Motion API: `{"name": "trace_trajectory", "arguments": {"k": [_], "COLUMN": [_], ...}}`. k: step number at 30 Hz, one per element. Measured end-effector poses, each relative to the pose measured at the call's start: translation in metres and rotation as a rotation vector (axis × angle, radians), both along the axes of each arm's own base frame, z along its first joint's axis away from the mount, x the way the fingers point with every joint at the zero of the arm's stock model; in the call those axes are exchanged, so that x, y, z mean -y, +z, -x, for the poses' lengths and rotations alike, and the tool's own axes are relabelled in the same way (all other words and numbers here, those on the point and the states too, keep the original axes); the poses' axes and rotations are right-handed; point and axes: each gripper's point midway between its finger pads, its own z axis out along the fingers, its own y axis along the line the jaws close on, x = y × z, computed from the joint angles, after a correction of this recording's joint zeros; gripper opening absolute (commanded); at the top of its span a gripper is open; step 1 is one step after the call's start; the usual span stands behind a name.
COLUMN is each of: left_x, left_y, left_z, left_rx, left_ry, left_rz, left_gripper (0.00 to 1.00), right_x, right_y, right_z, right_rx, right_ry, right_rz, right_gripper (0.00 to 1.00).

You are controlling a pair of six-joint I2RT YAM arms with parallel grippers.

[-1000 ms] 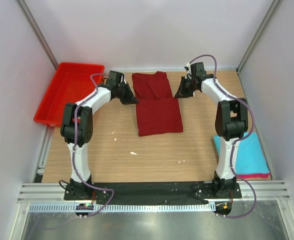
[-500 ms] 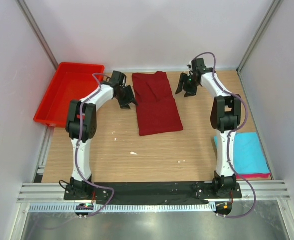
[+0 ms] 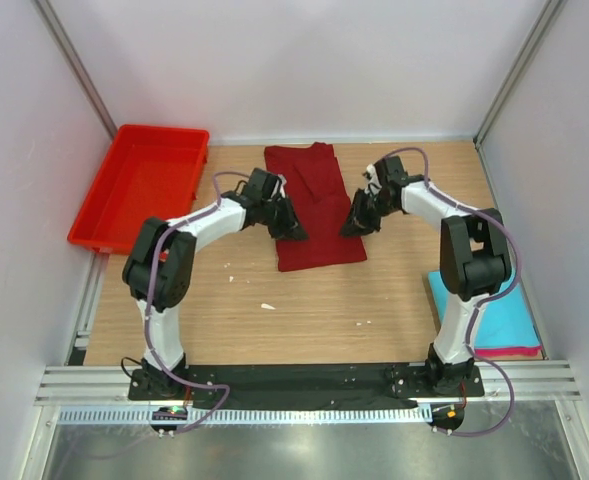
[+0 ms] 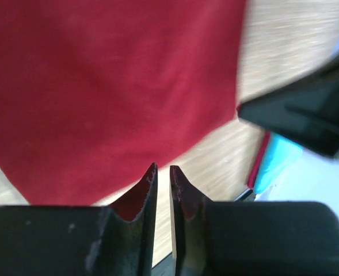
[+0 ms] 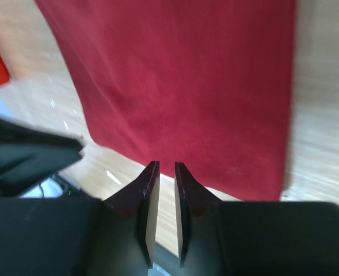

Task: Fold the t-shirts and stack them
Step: Fold the tshirt

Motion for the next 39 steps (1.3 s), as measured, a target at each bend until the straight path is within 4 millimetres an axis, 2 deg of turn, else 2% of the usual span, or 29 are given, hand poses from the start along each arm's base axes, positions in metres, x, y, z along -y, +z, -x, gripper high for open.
{"name": "trace_trajectory", "arguments": {"k": [2,5,7,9,14,18,21,24,25,27,29,31,33,35,37,39], "left_x": [0.002,-0.006,-0.011,-0.013,-0.018,-0.024,-0.033,-0.049,-0.055,-0.065,-0.069,-0.066,-0.055,-0.038,-0.021,-0.006], "left_y": [-0.027,-0.063,-0.077,-0.077,-0.080,-0.081,-0.081,-0.079,-0.078,-0.071,-0.060,-0.042,-0.021,-0.001,0.006,0.003], "left_z": [0.006,0.013,0.022,0.023,0.037,0.064,0.098,0.137,0.149,0.159,0.158,0.148,0.129,0.110,0.093,0.078], "left_rx": [-0.061,-0.141,-0.184,-0.181,-0.165,-0.169,-0.181,-0.211,-0.227,-0.231,-0.212,-0.176,-0.120,-0.067,-0.041,-0.032], "left_ry": [0.001,0.025,0.038,0.044,0.051,0.040,0.024,0.006,0.004,0.005,0.006,0.008,0.004,-0.006,-0.010,-0.011], "left_rz": [-0.005,-0.025,-0.026,-0.010,0.009,0.009,-0.010,-0.049,-0.066,-0.099,-0.112,-0.107,-0.071,-0.008,0.052,0.107], "left_gripper": [0.12,0.10,0.09,0.09,0.06,0.06,0.07,0.20,0.25,0.29,0.31,0.29,0.26,0.24,0.21,0.19], "right_x": [-0.007,-0.006,-0.001,0.002,0.001,-0.003,-0.010,-0.014,-0.014,-0.009,-0.005,-0.008,-0.016,-0.028,-0.040,-0.051], "right_y": [-0.019,-0.043,-0.057,-0.067,-0.069,-0.069,-0.070,-0.069,-0.068,-0.065,-0.060,-0.052,-0.040,-0.028,-0.022,-0.024], "right_z": [0.018,0.031,0.040,0.047,0.060,0.081,0.113,0.158,0.172,0.191,0.190,0.177,0.154,0.126,0.100,0.082], "right_rx": [-0.065,-0.130,-0.171,-0.193,-0.202,-0.226,-0.253,-0.287,-0.300,-0.321,-0.312,-0.279,-0.229,-0.173,-0.131,-0.112], "right_ry": [0.021,0.021,0.004,-0.011,-0.035,-0.046,-0.035,-0.016,-0.011,-0.013,-0.021,-0.012,0.004,0.020,0.037,0.048], "right_rz": [-0.026,-0.041,-0.042,-0.053,-0.123,-0.158,-0.146,-0.123,-0.108,-0.077,-0.057,-0.056,-0.074,-0.112,-0.155,-0.192], "right_gripper": [0.19,0.16,0.15,0.16,0.15,0.15,0.16,0.20,0.22,0.31,0.37,0.38,0.34,0.25,0.19,0.10]}}
